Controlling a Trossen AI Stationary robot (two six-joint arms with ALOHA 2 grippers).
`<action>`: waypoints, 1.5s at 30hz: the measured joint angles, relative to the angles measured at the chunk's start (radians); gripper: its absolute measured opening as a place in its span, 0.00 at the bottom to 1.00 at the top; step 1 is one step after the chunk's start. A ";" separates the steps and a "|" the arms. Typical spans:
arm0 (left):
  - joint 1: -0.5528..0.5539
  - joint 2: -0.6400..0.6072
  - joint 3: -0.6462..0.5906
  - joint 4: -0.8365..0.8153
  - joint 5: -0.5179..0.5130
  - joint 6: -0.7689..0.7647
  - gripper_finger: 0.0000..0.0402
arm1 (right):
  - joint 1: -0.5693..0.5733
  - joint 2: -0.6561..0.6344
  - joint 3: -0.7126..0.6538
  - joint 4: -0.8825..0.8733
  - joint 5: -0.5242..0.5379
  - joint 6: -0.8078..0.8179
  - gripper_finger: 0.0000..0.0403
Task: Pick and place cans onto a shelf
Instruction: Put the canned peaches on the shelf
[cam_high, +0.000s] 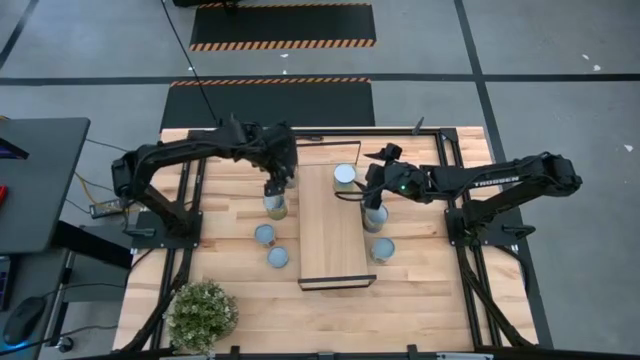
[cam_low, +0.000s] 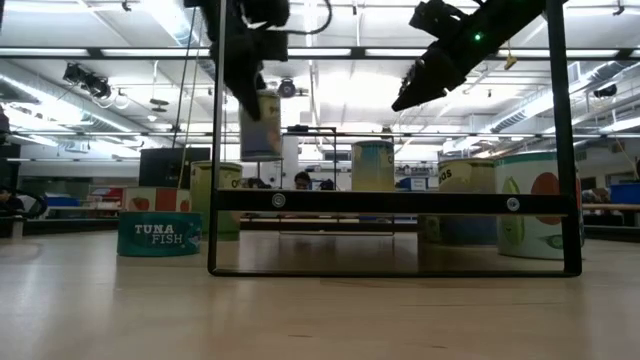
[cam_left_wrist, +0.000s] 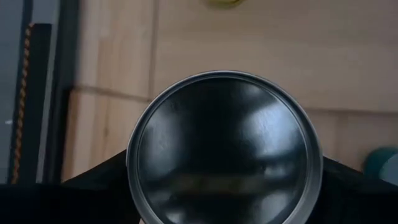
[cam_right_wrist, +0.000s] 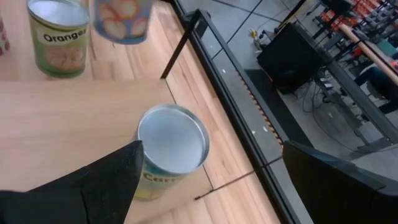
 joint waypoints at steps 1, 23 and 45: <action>-0.017 0.010 0.007 0.006 0.000 -0.016 0.78 | 0.000 -0.003 0.000 -0.009 0.000 0.004 0.97; -0.048 0.394 0.232 0.061 -0.004 -0.025 0.78 | 0.002 -0.011 0.000 -0.164 -0.001 0.122 0.97; -0.057 0.410 0.225 0.069 -0.015 -0.279 0.92 | 0.002 -0.011 0.000 -0.123 -0.008 0.112 0.97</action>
